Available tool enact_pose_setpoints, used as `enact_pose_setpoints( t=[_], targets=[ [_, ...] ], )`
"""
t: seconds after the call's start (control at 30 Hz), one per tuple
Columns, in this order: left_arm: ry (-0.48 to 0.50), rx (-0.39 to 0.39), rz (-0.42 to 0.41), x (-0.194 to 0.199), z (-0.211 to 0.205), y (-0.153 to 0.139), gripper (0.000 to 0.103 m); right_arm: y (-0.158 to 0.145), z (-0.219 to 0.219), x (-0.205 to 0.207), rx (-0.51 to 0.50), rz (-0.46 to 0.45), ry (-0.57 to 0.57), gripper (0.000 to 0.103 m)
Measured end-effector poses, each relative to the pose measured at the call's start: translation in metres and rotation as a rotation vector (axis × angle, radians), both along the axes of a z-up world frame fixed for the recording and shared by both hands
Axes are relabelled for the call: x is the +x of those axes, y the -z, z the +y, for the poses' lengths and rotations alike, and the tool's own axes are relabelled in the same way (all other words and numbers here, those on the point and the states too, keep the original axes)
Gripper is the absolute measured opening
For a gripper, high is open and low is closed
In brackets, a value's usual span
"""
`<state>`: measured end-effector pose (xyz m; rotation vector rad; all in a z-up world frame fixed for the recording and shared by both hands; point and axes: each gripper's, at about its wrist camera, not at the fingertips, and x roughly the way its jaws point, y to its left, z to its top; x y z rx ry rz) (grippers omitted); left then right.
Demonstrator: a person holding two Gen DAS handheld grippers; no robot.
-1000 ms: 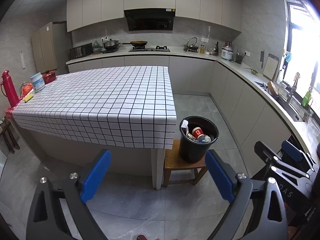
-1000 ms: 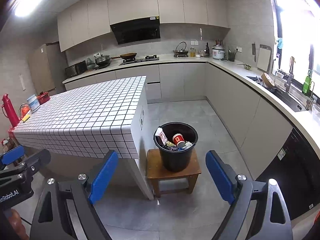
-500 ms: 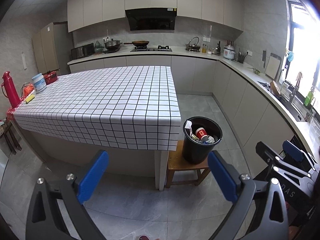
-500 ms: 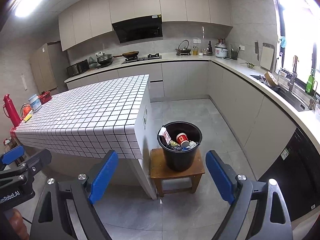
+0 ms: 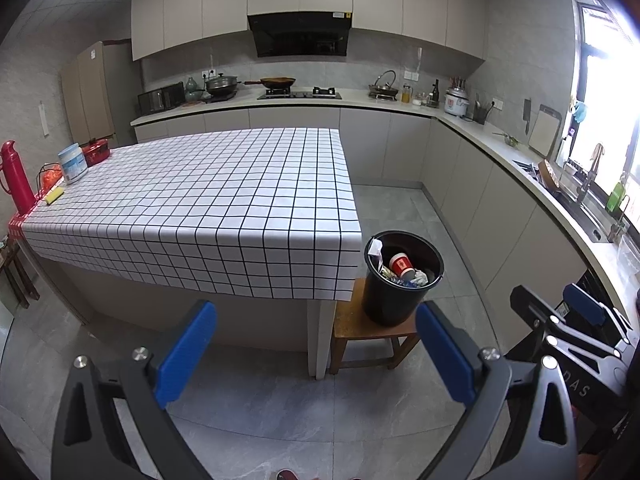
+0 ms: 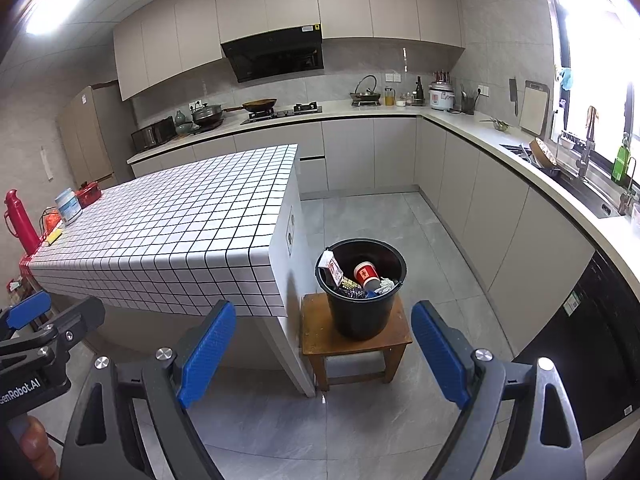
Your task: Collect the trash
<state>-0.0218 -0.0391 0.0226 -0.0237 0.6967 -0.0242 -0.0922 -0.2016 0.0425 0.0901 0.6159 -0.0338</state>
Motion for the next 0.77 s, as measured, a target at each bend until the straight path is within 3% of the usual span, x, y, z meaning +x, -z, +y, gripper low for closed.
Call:
enact_pose_setpoints(
  t=[0.47, 0.77],
  targets=[
    [0.017, -0.035, 0.028, 0.007, 0.010, 0.004, 0.101, 0.002, 0.005, 0.000, 0.004, 0.006, 0.008, 0.091],
    [0.067, -0.040, -0.010, 0.006, 0.010, 0.003, 0.101, 0.004, 0.009, -0.002, 0.003, 0.012, 0.030, 0.091]
  ],
)
